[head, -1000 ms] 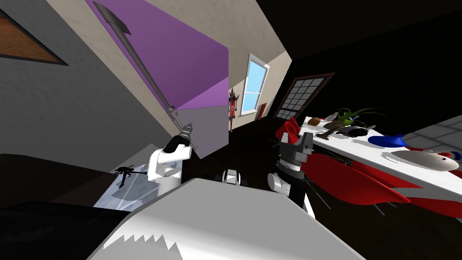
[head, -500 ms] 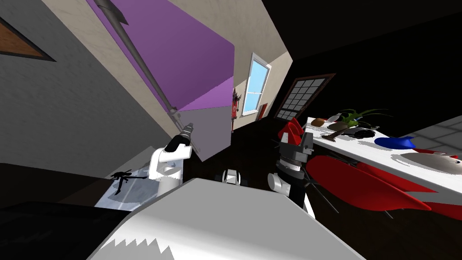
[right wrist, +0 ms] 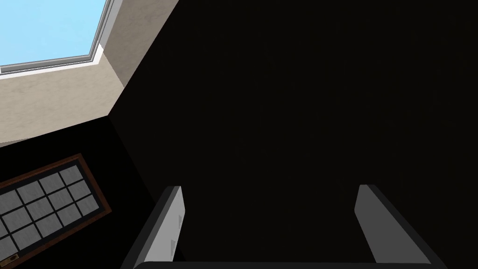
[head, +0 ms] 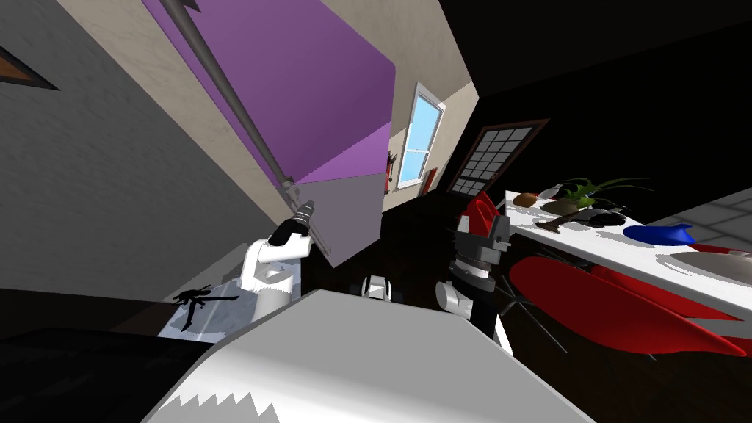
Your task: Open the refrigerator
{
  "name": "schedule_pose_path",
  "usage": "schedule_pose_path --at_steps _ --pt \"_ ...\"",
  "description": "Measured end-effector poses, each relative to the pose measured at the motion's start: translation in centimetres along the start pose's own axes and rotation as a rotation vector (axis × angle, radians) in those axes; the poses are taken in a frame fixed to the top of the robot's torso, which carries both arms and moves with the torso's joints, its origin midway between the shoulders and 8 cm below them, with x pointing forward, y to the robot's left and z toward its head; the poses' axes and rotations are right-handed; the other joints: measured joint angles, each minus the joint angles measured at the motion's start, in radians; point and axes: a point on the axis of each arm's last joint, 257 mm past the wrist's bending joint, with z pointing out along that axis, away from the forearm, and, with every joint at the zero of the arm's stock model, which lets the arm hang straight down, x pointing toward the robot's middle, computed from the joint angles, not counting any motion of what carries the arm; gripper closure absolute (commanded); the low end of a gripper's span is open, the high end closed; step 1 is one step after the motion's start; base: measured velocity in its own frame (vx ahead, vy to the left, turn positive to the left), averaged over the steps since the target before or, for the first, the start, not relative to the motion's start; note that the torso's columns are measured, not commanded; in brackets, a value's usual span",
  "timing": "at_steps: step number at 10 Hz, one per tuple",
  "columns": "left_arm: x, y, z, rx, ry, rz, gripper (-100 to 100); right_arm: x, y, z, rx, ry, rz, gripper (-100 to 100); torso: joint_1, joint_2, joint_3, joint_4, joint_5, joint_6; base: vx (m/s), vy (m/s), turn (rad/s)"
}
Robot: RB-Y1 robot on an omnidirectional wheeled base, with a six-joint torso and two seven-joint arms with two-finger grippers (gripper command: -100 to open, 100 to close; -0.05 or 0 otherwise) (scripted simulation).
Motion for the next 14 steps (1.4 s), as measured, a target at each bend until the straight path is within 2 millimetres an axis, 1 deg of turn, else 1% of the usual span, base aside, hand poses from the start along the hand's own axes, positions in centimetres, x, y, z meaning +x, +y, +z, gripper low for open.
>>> schedule_pose_path --at_steps 2,4,6,7,9,10,11,12,13,14 --pt "-1.0 -0.3 -0.3 0.003 -0.02 0.033 -100 0.0 0.0 0.0 0.0 0.0 0.0 0 0.001 -0.002 -0.002 -0.001 0.0 0.0 0.081 0.142 -0.015" --pt "-2.4 -1.3 -1.2 0.025 -0.045 0.047 -100 0.0 0.0 0.0 0.0 0.0 0.0 0 -0.001 0.0 0.0 0.0 0.0 0.0 0.022 0.061 -0.011" --pt "-3.9 -2.7 -2.3 0.061 -0.074 0.05 -100 0.0 0.0 0.0 0.0 0.0 0.0 0 0.0 0.001 0.0 0.0 0.0 0.0 0.012 0.029 -0.004" --pt "-4.4 -3.2 -2.8 0.072 -0.083 0.05 -100 0.0 0.0 0.0 0.0 0.0 0.0 0 0.001 0.0 0.0 0.0 0.0 0.0 0.003 0.01 0.0" --pt "-4.7 -3.4 -2.9 0.072 -0.089 0.049 -100 0.0 0.0 0.0 0.0 0.0 0.0 0 0.004 -0.003 -0.002 -0.001 0.001 0.0 0.037 0.042 -0.048" --pt "-4.7 -3.4 -2.9 0.07 -0.088 0.05 100 0.0 0.0 0.0 0.0 0.0 0.0 0 0.002 -0.002 -0.001 -0.001 0.001 0.0 0.006 0.007 -0.007" --pt "-4.7 -3.6 -2.9 0.075 -0.09 0.049 100 0.0 0.0 0.0 0.0 0.0 0.0 0 0.002 0.0 0.0 -0.001 0.002 -0.001 0.005 -0.135 0.043" --pt "-5.3 -3.4 -2.8 0.071 -0.108 0.053 100 0.0 0.0 0.0 0.0 0.0 0.001 0 -0.003 0.0 0.001 -0.002 0.003 -0.001 0.008 -0.295 0.112" --pt "-6.1 -3.0 -2.7 0.058 -0.13 0.055 100 0.0 0.0 0.0 0.0 -0.001 0.001 0 -0.007 -0.001 0.001 -0.003 0.002 0.0 -0.021 -0.283 0.083" --pt "-6.4 -2.5 -2.6 0.041 -0.137 0.054 100 0.0 0.0 0.0 0.0 -0.001 0.001 0 -0.003 -0.002 -0.001 -0.002 0.001 0.003 -0.046 -0.258 0.049"
